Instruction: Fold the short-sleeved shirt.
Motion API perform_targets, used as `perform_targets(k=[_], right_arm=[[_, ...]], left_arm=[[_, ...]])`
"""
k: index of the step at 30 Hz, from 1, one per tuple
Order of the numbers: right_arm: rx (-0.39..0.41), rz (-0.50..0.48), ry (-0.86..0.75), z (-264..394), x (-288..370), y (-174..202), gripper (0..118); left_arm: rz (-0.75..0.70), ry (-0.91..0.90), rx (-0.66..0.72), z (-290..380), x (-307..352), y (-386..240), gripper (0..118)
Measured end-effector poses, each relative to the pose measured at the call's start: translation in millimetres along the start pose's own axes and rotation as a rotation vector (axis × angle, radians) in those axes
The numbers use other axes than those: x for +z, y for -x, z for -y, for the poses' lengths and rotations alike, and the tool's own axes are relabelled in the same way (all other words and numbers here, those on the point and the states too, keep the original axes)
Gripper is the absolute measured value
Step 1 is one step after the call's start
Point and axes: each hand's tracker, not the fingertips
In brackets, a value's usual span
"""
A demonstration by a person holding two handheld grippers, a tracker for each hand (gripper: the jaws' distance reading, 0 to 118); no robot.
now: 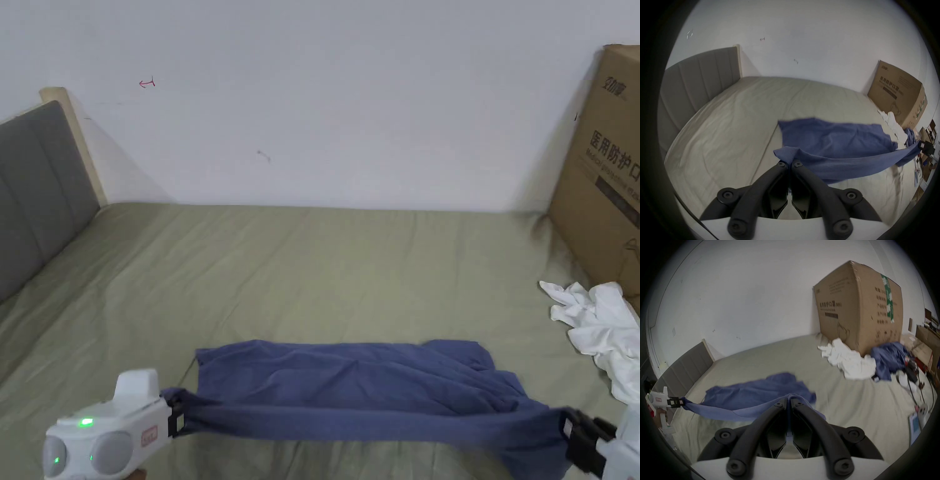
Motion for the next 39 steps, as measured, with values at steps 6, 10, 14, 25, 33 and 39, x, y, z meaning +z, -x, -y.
perform_targets(k=[6,10,14,25,33,39], right_arm=[[-0.053,-0.022,0.072,75.3,60.5,-7.0,2],[-0.068,-0.040,0.099,108.8,100.6,-11.4,2],[-0.064,-0.058,0.127,130.4,142.5,5.2,2],[-0.062,-0.009,0.254,176.2,173.6,22.9,2],[-0.096,0.099,0.418,184.8,135.3,33.8,3],[-0.014,0.117,0.256,139.8,157.6,36.0,92]], left_arm=[[-0.030,0.076,0.032,76.8,43.8,24.3,0],[-0.039,0.107,0.064,119.7,76.0,40.4,0],[-0.050,0.125,0.062,153.2,96.6,53.1,0],[-0.058,0.171,0.056,192.0,116.3,63.0,0],[-0.107,0.228,-0.002,203.3,104.6,42.9,12],[-0.104,0.110,0.041,166.3,141.3,23.7,104]])
